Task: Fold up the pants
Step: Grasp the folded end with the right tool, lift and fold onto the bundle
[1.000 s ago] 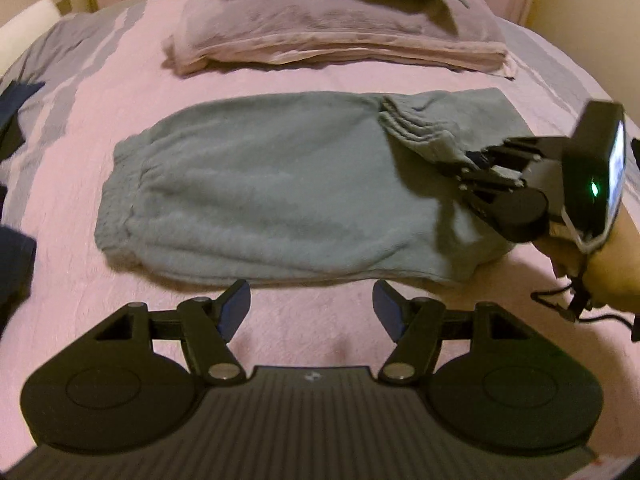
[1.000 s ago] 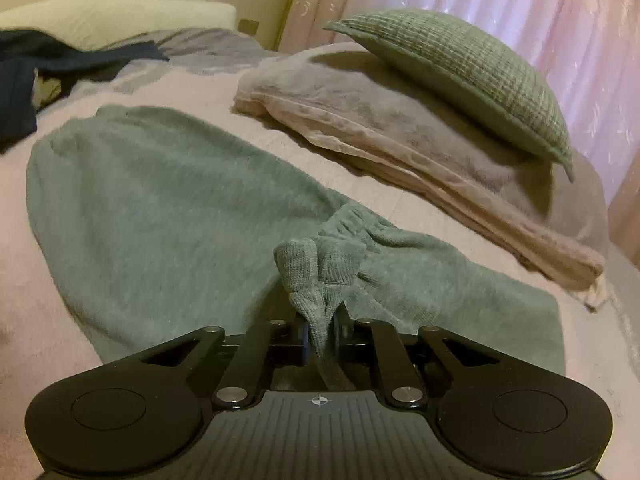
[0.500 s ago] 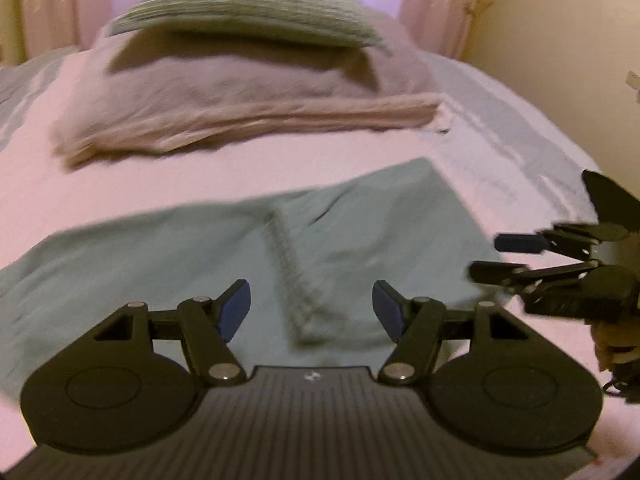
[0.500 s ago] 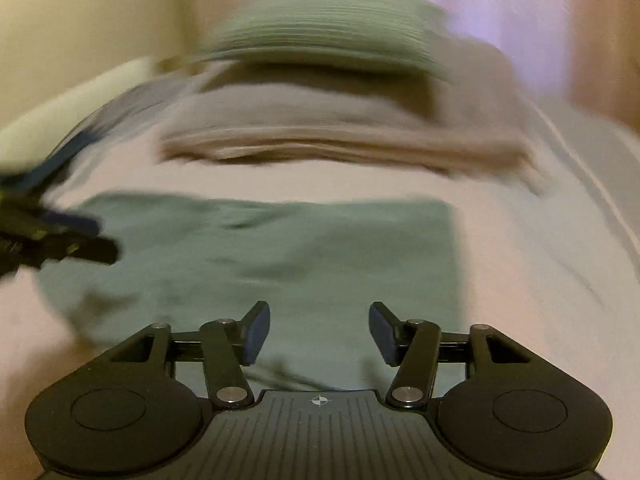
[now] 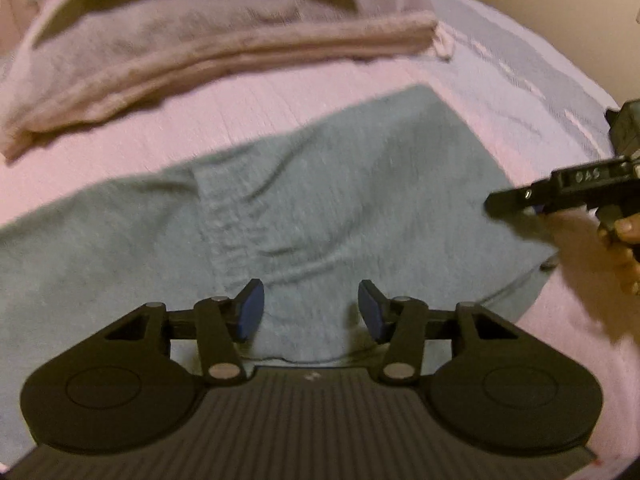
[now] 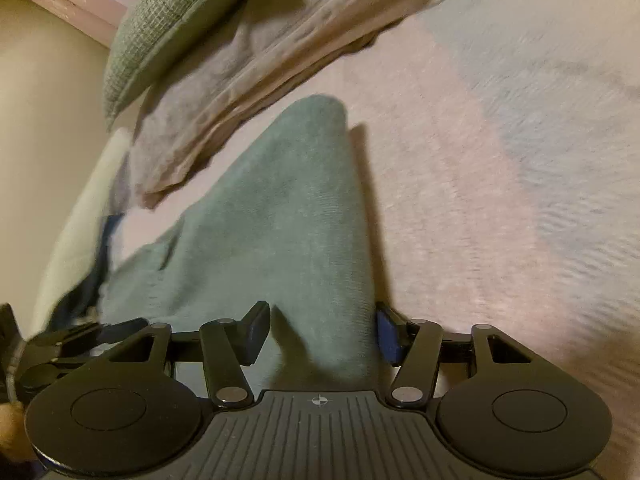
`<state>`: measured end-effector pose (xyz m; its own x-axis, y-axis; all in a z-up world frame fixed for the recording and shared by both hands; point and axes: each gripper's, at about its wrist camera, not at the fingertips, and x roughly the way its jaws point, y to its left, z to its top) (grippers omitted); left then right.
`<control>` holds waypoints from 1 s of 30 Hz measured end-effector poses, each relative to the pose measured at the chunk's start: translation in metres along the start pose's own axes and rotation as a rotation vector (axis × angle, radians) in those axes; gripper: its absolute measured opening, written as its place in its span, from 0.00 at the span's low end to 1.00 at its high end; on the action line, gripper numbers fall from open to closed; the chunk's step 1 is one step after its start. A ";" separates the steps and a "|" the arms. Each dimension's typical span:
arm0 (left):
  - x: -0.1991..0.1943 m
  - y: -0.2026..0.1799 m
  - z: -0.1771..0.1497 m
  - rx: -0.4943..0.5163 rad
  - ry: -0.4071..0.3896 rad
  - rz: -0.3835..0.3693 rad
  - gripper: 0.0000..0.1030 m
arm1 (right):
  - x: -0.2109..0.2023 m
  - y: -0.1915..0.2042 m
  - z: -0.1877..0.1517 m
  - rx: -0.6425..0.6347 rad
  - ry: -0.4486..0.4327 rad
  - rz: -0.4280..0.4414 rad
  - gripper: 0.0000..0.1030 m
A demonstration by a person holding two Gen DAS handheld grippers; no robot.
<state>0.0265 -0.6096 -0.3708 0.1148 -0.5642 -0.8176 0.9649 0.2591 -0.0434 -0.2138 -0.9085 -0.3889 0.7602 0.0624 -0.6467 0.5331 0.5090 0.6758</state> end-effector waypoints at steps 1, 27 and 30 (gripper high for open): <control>-0.001 -0.001 0.000 0.003 -0.007 0.010 0.47 | 0.003 -0.002 0.003 0.006 0.016 0.000 0.34; 0.016 -0.223 0.035 0.115 -0.002 -0.235 0.46 | -0.258 -0.075 0.028 0.078 -0.087 -0.220 0.10; 0.004 -0.229 0.033 0.121 -0.019 -0.246 0.47 | -0.252 -0.045 0.023 0.020 -0.079 -0.286 0.10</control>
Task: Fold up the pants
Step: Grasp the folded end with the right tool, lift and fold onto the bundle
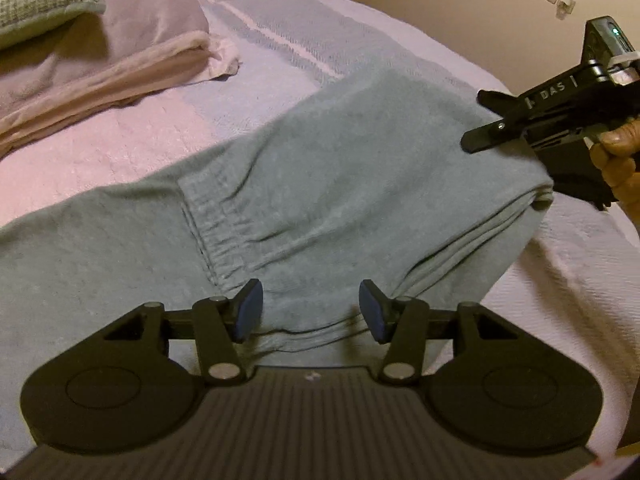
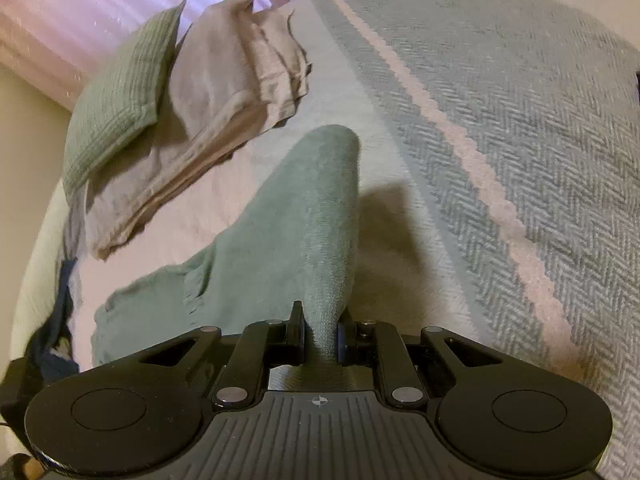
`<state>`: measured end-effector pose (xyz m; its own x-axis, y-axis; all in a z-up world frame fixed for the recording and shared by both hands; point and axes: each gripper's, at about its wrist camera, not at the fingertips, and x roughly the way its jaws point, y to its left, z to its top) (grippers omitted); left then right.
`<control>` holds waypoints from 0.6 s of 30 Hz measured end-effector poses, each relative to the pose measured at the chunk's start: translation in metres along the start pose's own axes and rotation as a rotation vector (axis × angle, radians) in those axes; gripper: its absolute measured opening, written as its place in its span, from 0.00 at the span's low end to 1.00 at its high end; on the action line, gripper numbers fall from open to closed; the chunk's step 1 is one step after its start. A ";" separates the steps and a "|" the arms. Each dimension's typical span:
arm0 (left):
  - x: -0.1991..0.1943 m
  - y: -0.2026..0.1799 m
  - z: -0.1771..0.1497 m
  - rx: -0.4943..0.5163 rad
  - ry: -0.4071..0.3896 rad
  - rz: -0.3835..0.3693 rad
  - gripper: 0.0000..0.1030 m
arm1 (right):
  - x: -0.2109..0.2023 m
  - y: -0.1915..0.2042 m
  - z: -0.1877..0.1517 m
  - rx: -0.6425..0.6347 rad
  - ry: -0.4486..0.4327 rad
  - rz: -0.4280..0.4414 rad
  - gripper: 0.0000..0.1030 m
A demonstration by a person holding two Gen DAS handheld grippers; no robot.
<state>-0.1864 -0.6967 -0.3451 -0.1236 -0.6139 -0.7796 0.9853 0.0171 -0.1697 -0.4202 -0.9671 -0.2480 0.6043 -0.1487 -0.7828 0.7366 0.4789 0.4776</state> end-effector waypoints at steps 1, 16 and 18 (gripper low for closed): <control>-0.007 0.003 -0.003 -0.010 -0.006 0.007 0.47 | -0.002 0.016 -0.003 -0.032 -0.008 -0.026 0.10; -0.202 0.174 -0.091 -0.232 -0.133 0.198 0.49 | 0.091 0.416 -0.110 -0.698 -0.122 -0.339 0.11; -0.227 0.203 -0.110 -0.264 -0.148 0.227 0.50 | 0.145 0.447 -0.138 -0.786 -0.104 -0.364 0.12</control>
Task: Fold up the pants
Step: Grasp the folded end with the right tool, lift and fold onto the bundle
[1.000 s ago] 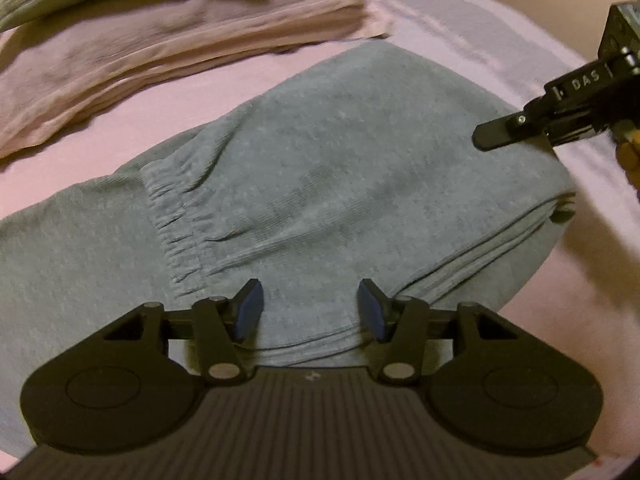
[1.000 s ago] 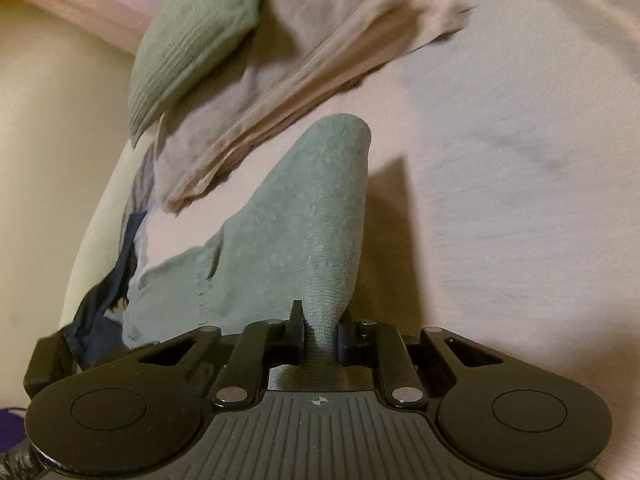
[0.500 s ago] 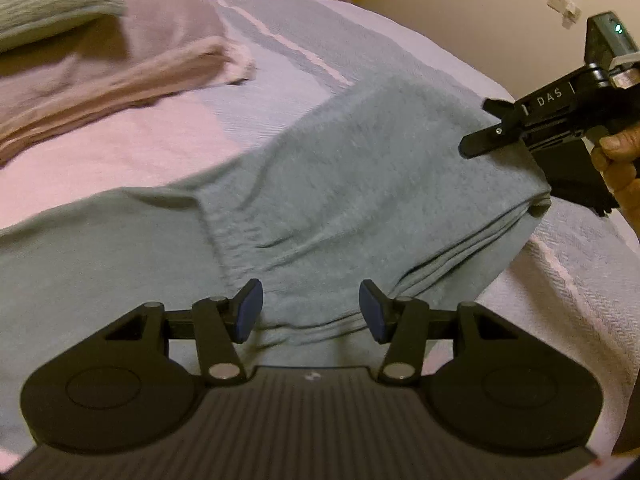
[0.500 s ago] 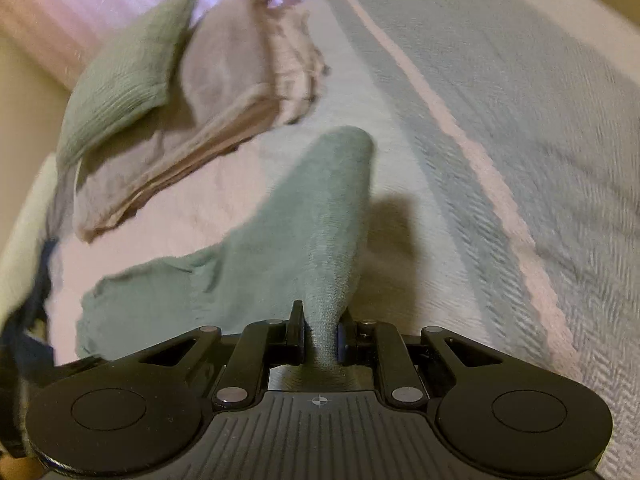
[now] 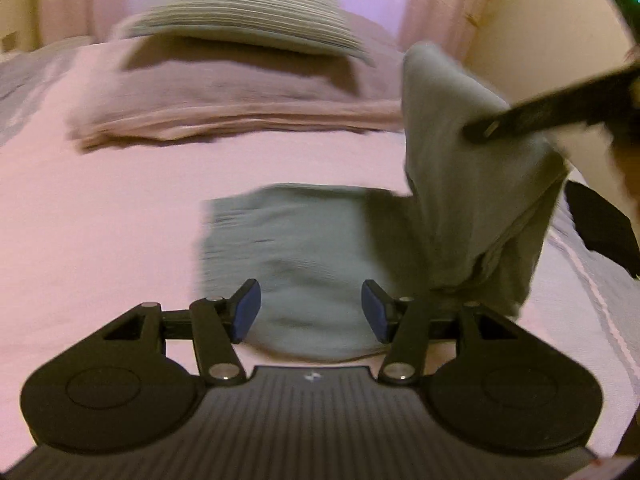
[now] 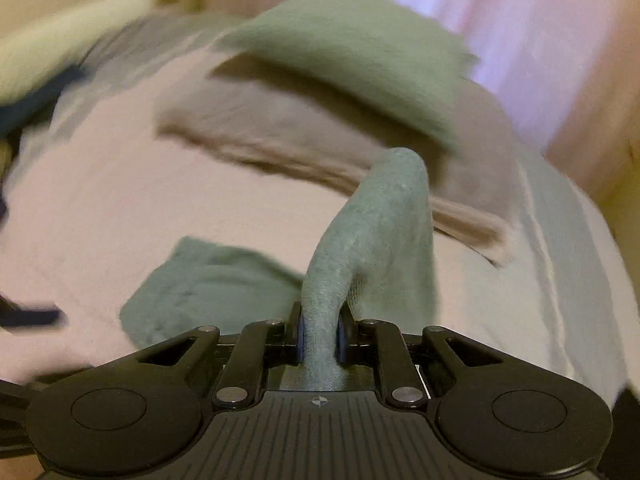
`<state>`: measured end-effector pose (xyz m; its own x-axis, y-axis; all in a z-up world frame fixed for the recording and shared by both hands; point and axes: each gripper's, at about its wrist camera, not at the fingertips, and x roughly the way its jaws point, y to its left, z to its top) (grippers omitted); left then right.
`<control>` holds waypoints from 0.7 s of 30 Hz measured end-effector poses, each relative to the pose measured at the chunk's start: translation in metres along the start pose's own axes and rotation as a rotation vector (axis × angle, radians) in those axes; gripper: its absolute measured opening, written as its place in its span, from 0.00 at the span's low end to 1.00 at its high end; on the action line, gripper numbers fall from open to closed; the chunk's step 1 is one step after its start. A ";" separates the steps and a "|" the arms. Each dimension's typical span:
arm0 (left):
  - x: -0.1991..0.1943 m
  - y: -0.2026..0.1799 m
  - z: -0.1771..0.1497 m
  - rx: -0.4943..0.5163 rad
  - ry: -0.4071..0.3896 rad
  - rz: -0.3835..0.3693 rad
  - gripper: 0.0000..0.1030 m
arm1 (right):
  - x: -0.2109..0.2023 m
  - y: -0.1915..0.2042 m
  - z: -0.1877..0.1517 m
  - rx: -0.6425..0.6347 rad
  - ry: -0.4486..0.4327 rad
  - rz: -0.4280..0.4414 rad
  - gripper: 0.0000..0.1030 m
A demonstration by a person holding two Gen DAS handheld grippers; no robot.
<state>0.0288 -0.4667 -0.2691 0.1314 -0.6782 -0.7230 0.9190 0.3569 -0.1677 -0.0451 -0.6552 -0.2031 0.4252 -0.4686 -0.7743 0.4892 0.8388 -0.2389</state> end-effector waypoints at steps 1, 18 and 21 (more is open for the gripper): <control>-0.007 0.018 -0.004 -0.017 -0.003 0.011 0.50 | 0.020 0.026 -0.001 -0.034 0.019 0.004 0.12; -0.044 0.146 -0.049 -0.132 0.021 0.097 0.50 | 0.113 0.178 -0.019 -0.279 0.111 0.005 0.21; -0.043 0.149 -0.047 -0.143 0.022 0.121 0.50 | 0.099 0.167 -0.022 -0.214 0.060 0.090 0.45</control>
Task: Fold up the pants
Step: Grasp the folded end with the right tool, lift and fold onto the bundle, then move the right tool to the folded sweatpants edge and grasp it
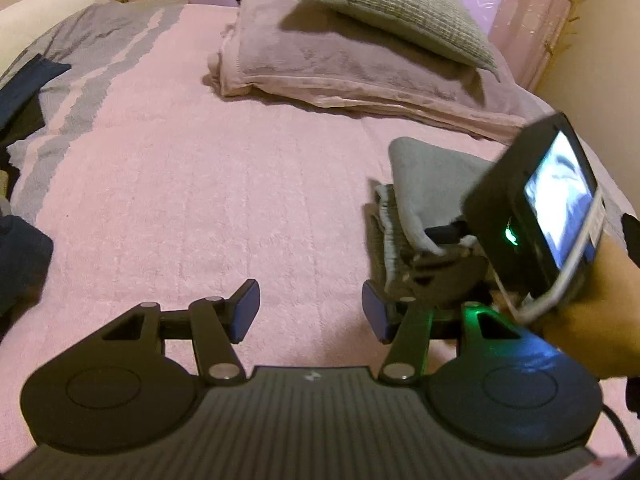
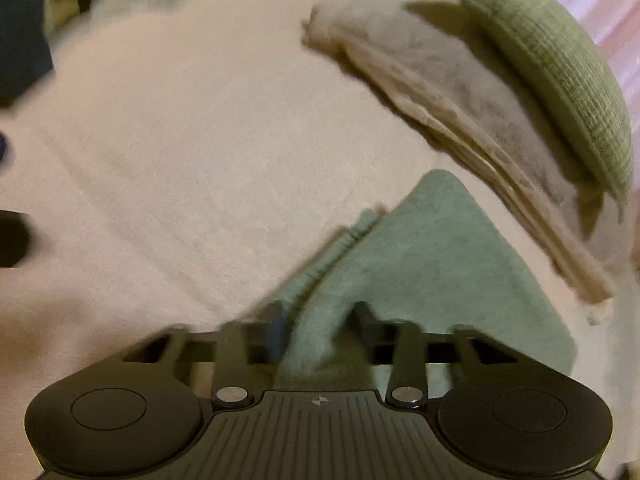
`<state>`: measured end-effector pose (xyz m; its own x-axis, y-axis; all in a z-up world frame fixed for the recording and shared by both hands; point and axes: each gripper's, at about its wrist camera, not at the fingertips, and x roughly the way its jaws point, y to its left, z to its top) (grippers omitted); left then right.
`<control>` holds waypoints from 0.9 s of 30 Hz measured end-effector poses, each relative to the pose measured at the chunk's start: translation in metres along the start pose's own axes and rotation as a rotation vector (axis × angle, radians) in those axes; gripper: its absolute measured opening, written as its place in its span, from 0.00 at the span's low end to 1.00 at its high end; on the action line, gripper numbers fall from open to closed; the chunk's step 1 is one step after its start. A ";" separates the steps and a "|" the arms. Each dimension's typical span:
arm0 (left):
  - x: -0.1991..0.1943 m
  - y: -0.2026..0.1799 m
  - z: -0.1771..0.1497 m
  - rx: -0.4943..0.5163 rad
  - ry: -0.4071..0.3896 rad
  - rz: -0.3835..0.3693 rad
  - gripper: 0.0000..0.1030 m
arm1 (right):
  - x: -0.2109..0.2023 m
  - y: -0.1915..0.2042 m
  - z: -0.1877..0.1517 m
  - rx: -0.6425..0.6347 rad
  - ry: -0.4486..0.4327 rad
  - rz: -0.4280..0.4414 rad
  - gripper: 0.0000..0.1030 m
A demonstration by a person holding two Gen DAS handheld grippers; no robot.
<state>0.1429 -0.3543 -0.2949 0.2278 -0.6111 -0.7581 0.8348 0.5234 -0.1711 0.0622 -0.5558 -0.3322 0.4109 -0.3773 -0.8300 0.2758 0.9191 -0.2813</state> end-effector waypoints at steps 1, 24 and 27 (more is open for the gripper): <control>0.002 0.000 0.002 0.005 0.001 0.007 0.50 | -0.012 -0.009 -0.005 0.048 -0.030 0.061 0.49; 0.152 -0.110 0.034 0.258 0.180 -0.246 0.33 | -0.025 -0.209 -0.199 0.642 -0.026 0.366 0.49; 0.151 -0.112 0.040 0.278 0.192 -0.234 0.33 | -0.019 -0.222 -0.207 0.703 -0.004 0.379 0.50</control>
<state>0.1036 -0.5289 -0.3648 -0.0602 -0.5590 -0.8269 0.9626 0.1868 -0.1964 -0.1865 -0.7289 -0.3534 0.5888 -0.0552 -0.8064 0.6000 0.6984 0.3903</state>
